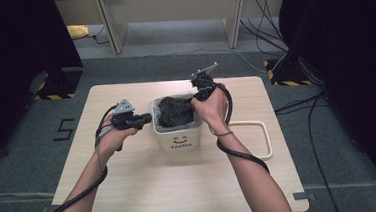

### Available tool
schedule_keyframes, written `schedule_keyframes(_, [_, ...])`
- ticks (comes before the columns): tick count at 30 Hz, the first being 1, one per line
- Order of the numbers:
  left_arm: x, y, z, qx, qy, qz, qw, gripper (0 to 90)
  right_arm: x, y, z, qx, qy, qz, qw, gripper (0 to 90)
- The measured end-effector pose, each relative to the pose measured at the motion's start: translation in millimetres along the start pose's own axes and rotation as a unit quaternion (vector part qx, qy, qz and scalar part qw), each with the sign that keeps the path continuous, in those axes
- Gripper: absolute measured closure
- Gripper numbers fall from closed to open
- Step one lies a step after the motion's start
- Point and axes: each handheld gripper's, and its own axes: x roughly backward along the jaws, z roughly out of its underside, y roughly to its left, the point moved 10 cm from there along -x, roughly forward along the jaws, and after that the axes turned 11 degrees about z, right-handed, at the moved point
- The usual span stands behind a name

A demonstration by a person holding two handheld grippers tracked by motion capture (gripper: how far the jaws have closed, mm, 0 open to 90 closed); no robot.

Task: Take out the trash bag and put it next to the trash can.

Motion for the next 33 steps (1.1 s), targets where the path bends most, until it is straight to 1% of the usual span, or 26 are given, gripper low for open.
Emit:
schedule_keyframes(4, [1.4, -1.0, -2.0, 0.0, -0.003, 0.0, 1.0, 89.4, 0.2, -0.9, -0.1, 0.0, -0.001, 0.0, 1.0, 89.9])
schedule_keyframes(14, [3.8, -3.6, -10.8, -0.01, -0.011, -0.003, 0.9999, 90.0, 0.6, -1.8, 0.1, 0.0, -0.001, 0.001, 1.0, 89.8])
schedule_keyframes(17, [7.1, 0.2, -13.5, -0.01, -0.019, -0.014, 0.9997, 89.6, 0.7, -2.4, 0.2, -0.001, -0.001, 0.001, 1.0, 89.8])
schedule_keyframes(18, [8.2, 2.4, -13.7, -0.01, -0.017, -0.019, 0.9996, 84.8, 0.9, -2.6, 0.2, -0.001, -0.001, 0.001, 1.0, 89.8])
schedule_keyframes(19, [9.2, 4.3, -13.3, -0.006, -0.013, -0.023, 0.9996, 79.1, 1.0, -2.9, 0.1, -0.001, -0.002, 0.001, 1.0, 89.8])
schedule_keyframes(22, [10.9, 8.5, -12.5, 0.006, -0.004, -0.033, 0.9994, 58.0, 1.2, -3.1, 0.3, -0.002, -0.001, 0.001, 1.0, 89.8])
schedule_keyframes(24, [10.4, 9.7, -9.5, 0.009, 0.012, -0.033, 0.9993, 47.5, 1.0, -2.7, 0.6, -0.001, 0.0, 0.001, 1.0, 89.7])
schedule_keyframes(25, [9.9, 10.2, -7.6, 0.008, 0.019, -0.031, 0.9993, 43.7, 1.0, -2.6, 0.6, 0.0, 0.0, 0.001, 1.0, 89.7])
schedule_keyframes(27, [9.0, 11.4, -4.9, 0.008, 0.024, -0.025, 0.9994, 40.5, 0.9, -2.2, 0.6, 0.001, 0.0, 0.0, 1.0, 89.7])
schedule_keyframes(29, [7.4, 11.2, -0.8, 0.011, 0.032, -0.012, 0.9994, 38.6, 0.7, -1.9, 0.9, 0.001, 0.001, 0.0, 1.0, 89.6])
schedule_keyframes(31, [5.7, 10.1, 3.6, 0.005, 0.04, -0.002, 0.9992, 37.9, 0.4, -1.6, 1.1, 0.001, 0.001, 0.0, 1.0, 89.6])
schedule_keyframes(33, [3.4, 7.9, 8.1, 0.004, 0.045, 0.014, 0.9989, 37.3, 0.3, -1.7, 1.1, 0.001, 0.001, 0.0, 1.0, 89.6])
